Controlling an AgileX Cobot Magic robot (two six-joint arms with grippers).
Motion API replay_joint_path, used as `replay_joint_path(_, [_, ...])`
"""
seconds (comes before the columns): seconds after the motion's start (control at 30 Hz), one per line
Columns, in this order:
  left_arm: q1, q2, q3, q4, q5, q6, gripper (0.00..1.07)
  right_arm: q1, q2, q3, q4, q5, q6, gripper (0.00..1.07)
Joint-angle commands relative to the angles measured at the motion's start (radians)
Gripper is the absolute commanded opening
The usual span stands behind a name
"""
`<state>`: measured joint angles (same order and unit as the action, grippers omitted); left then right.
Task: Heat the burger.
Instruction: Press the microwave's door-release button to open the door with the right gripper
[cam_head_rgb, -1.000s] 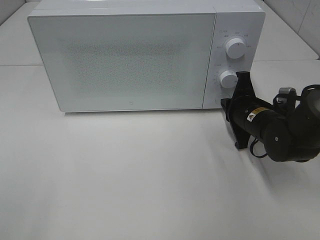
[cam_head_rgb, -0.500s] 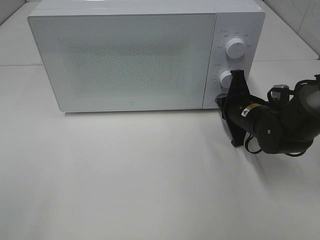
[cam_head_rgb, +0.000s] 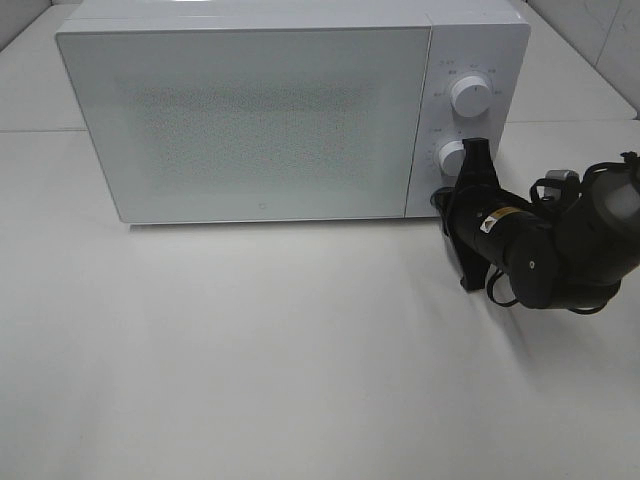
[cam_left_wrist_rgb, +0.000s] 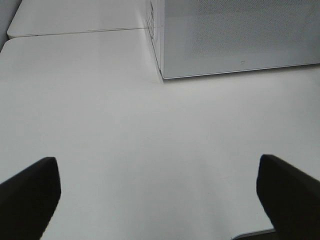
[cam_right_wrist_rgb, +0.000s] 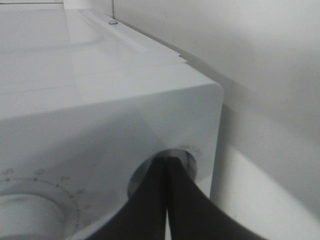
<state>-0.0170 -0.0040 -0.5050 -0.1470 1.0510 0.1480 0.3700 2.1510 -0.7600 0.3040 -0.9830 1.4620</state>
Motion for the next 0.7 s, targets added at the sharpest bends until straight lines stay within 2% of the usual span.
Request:
replay_joint_path(0.03, [-0.004,-0.017,0.002,-0.006,-0.012,-0.006,1.02,-0.010,-0.010,-0.053,0.011,-0.122,-0.015,0.00])
replay_joint_path(0.37, [-0.004,-0.017,0.002,-0.006,-0.012,-0.006,1.02,-0.012,-0.010,-0.101,0.016,-0.118,-0.023,0.00])
replay_joint_path(0.7, [-0.004,-0.017,0.002,-0.006,-0.012,-0.006,1.02,-0.010,-0.010,-0.098,0.014,-0.107,-0.002,0.00])
